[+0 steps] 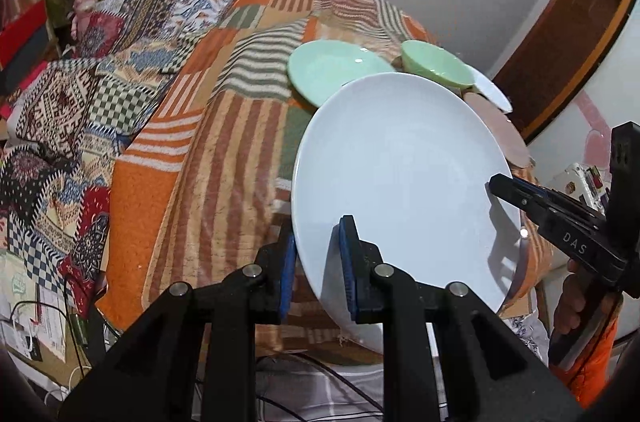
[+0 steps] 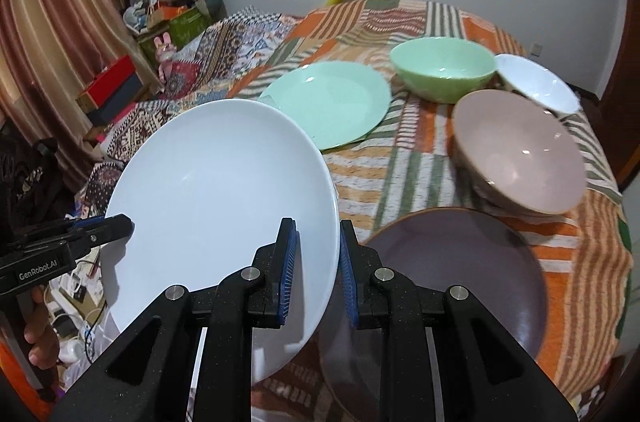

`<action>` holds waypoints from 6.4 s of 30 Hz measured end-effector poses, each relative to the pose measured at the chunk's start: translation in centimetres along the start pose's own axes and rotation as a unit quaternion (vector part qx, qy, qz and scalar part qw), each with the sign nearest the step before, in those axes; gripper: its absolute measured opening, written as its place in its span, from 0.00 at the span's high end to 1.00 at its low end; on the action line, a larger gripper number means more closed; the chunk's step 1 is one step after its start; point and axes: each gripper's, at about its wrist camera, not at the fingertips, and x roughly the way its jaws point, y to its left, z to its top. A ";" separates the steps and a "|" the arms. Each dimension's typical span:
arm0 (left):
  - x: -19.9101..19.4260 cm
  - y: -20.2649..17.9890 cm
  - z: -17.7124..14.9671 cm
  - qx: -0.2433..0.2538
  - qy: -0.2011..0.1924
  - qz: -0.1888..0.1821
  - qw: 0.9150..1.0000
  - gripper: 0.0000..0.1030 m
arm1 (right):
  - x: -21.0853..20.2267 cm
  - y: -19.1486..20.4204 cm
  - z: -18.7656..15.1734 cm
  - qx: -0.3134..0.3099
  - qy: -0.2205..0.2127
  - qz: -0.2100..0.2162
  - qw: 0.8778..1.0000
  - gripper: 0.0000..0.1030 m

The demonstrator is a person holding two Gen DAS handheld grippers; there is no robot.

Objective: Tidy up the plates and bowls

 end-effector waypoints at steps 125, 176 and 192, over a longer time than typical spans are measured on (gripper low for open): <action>13.9 2.7 13.7 0.032 0.009 0.055 0.998 0.48 | 9.3 -4.0 9.7 0.036 0.001 -0.044 0.998 0.48; 16.7 4.2 12.6 0.066 0.065 0.033 0.995 0.83 | 15.7 -3.2 9.3 0.013 0.124 -0.023 0.992 0.80; 6.7 -1.3 10.8 0.083 0.004 0.011 0.996 0.83 | 5.3 -2.8 8.0 0.006 0.025 -0.024 0.999 0.80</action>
